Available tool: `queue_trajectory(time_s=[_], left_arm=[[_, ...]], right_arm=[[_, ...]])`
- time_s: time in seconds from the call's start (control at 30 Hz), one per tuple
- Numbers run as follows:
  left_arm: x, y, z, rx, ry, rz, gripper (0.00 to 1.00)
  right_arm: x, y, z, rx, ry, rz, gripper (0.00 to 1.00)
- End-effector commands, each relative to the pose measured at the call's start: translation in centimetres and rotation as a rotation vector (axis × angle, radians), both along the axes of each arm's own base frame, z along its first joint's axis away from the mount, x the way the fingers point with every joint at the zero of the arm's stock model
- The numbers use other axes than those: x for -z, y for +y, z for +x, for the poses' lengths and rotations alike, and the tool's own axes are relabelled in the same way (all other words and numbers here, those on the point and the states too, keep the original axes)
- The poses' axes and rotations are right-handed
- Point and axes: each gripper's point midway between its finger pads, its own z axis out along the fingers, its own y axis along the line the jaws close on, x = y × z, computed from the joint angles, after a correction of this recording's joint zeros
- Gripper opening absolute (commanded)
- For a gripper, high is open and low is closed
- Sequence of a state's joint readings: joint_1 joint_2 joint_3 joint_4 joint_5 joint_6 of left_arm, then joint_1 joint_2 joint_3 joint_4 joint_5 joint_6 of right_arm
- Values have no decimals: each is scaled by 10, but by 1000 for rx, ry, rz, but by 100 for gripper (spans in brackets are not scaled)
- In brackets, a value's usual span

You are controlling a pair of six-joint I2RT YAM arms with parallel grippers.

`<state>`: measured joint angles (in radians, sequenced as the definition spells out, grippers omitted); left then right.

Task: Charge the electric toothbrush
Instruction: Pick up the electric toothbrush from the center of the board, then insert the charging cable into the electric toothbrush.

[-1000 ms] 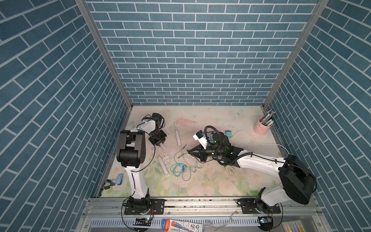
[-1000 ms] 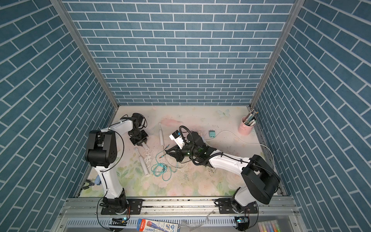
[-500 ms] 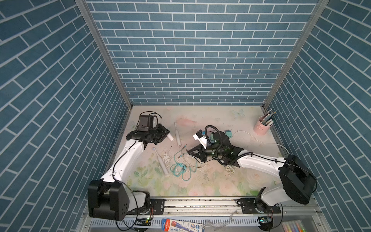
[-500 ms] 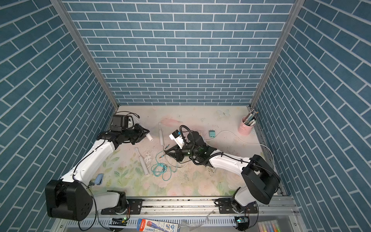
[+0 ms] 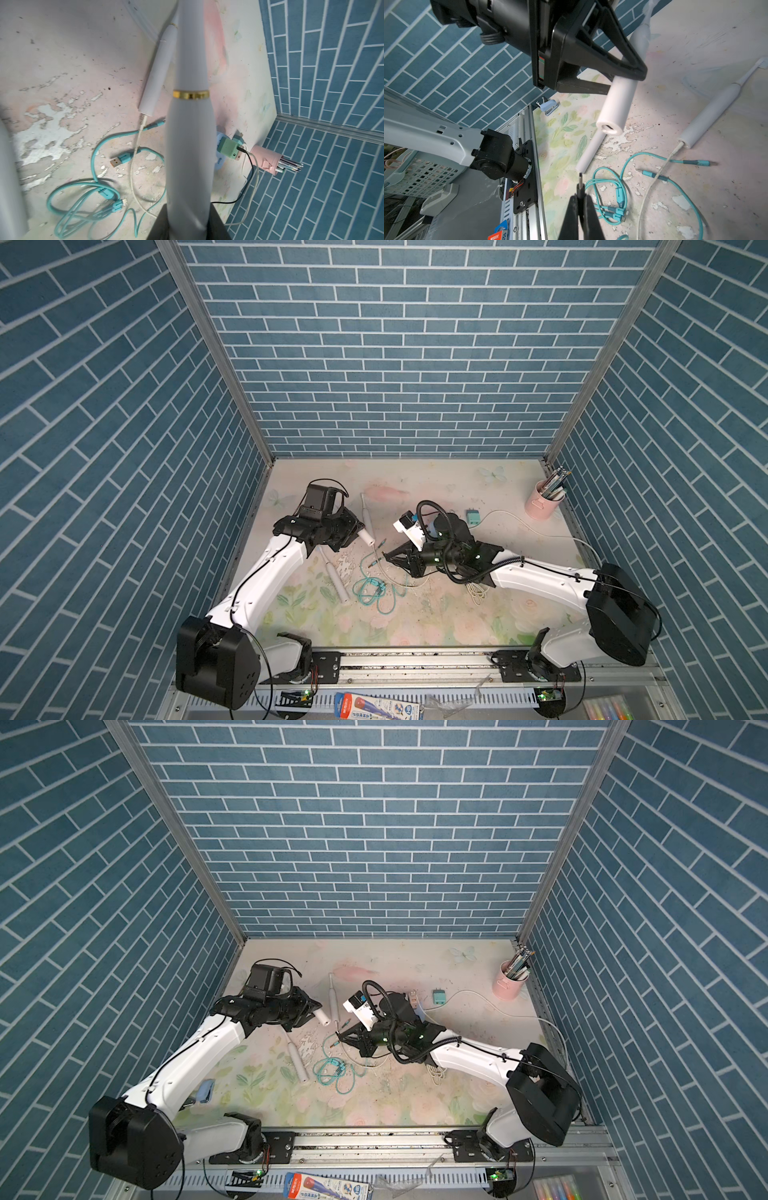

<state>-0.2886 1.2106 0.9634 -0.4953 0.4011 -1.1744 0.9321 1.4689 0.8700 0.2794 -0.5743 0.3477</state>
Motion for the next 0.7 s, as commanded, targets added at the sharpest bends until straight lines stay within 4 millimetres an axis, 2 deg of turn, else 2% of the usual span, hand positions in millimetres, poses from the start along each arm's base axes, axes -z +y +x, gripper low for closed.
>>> queue_trajectory(time_s=[0.0, 0.1, 0.23, 0.43, 0.67], left_arm=[[-30, -8, 15, -33, -175, -110, 0], [-48, -14, 21, -15, -314, -182, 0], [-79, -21, 22, 11, -513, -293, 0], [-99, -31, 16, 73, -661, -422, 0], [-123, -39, 5, 141, -793, -529, 0]], right_arm=[[-16, 0, -9, -70, 43, 100, 0], [-34, -9, -8, -108, 92, 204, 0], [-46, -18, -3, -151, 173, 269, 0], [-64, -27, -1, -184, 211, 352, 0], [-71, -32, 12, -184, 301, 387, 0]])
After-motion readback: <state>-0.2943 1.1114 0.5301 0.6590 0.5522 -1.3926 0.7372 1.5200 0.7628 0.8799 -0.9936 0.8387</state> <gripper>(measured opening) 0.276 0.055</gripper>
